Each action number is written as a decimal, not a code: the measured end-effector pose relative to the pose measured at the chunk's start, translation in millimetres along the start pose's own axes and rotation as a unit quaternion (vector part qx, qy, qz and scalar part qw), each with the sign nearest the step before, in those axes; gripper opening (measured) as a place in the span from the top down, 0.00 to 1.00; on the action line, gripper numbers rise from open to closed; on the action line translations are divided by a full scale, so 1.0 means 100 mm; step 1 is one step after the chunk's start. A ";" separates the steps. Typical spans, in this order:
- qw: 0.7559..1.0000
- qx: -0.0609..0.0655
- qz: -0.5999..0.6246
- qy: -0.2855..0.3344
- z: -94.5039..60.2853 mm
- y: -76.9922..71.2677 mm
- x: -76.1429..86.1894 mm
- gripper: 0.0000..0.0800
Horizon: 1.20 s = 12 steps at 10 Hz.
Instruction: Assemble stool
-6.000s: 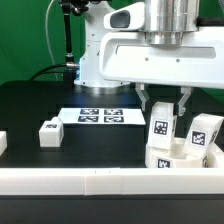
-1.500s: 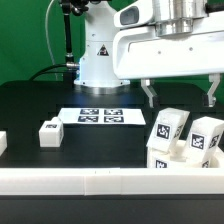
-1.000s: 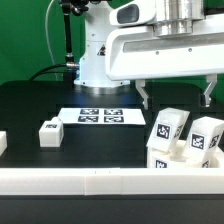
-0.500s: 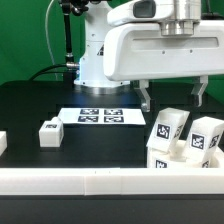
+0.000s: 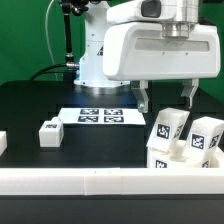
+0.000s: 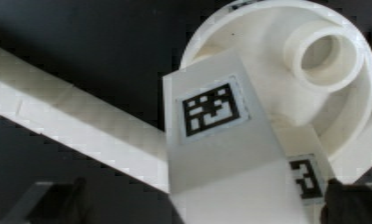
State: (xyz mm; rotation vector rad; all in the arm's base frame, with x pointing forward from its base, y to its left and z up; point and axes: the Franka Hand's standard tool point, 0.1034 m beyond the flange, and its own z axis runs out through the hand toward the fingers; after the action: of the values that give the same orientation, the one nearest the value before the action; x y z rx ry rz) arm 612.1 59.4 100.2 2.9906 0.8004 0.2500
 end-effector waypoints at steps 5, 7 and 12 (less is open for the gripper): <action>0.995 0.018 -0.025 -0.093 0.05 -0.09 0.00 0.19; 0.995 0.016 -0.025 -0.091 0.07 -0.06 -0.01 0.19; 0.995 0.014 -0.036 -0.087 0.08 0.03 -0.03 0.19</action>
Offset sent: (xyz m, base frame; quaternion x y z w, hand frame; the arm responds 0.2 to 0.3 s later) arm 0.0029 0.0031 -0.0047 0.0096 -0.2464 -0.0355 0.9685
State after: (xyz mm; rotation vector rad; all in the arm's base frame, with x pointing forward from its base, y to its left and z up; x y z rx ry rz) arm 612.0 55.7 91.8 2.9487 0.8975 -0.0230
